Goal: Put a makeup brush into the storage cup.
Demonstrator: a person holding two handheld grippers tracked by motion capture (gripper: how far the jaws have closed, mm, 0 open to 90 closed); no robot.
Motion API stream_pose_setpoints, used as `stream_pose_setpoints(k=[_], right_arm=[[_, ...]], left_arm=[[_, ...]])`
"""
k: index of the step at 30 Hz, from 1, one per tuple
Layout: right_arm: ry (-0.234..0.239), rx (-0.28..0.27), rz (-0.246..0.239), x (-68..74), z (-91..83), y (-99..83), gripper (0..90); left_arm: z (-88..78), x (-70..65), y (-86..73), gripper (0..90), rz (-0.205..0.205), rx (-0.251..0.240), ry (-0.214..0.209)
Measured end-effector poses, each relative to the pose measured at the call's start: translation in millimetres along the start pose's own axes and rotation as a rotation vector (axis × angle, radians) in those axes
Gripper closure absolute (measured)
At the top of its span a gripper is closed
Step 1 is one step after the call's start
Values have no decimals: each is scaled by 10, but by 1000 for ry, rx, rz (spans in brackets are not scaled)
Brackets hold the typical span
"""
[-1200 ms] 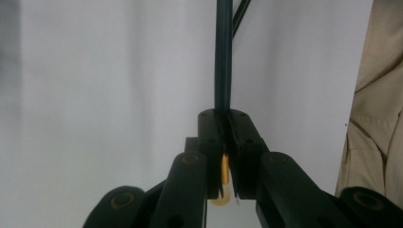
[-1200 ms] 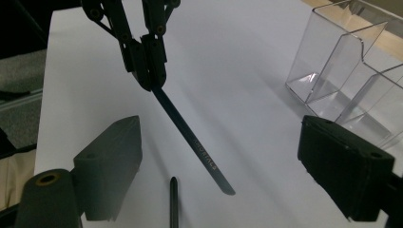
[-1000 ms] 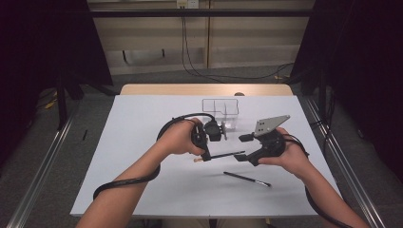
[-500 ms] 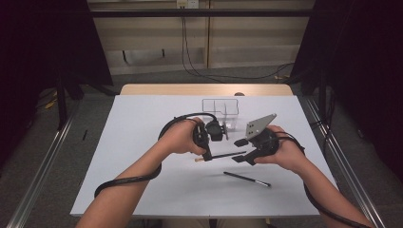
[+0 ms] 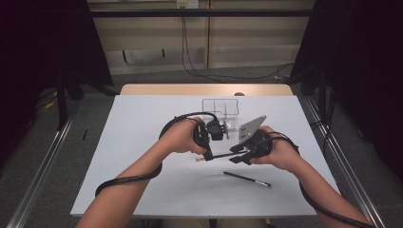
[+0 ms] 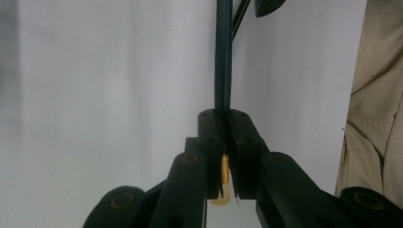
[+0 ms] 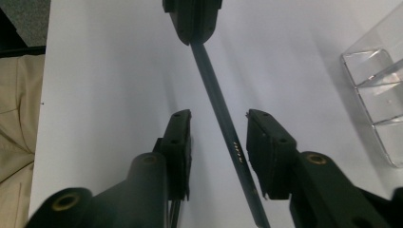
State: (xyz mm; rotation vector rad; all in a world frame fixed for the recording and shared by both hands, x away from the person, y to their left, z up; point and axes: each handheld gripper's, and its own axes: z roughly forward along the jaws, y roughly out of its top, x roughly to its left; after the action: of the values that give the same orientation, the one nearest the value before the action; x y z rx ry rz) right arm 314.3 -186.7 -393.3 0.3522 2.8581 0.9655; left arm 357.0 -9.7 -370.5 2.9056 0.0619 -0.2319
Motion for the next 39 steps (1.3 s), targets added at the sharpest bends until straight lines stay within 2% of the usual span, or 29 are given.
stream_pose_setpoints(k=[5, 8, 13, 14, 16, 24, 28, 32, 39], right_arm=[[1, 27, -15, 7, 29, 6, 738], [4, 42, -50, 8, 32, 6, 800], [17, 52, -80, 10, 44, -8, 821], [18, 53, -89, 10, 47, -11, 825], [32, 86, -105, 32, 71, -31, 847], [33, 74, -93, 42, 71, -47, 851], [31, 65, -97, 34, 65, -47, 851], [30, 68, -98, 34, 60, -41, 851], [32, 47, -100, 36, 69, -38, 850]], left_arm=[[0, -9, 14, 847, 16, 20, -9], [0, -18, 20, 846, 21, 15, -22], [-17, -4, 21, 843, 36, 10, -30], [-27, 3, 17, 841, 35, -4, -33], [-57, 17, 9, 837, 32, -24, -42], [-93, 54, -33, 829, 20, -71, -53], [-106, 65, -44, 826, 23, -78, -51], [-140, 74, -59, 814, 19, -106, -45], [-152, 95, -120, 732, 4, -165, -56]])
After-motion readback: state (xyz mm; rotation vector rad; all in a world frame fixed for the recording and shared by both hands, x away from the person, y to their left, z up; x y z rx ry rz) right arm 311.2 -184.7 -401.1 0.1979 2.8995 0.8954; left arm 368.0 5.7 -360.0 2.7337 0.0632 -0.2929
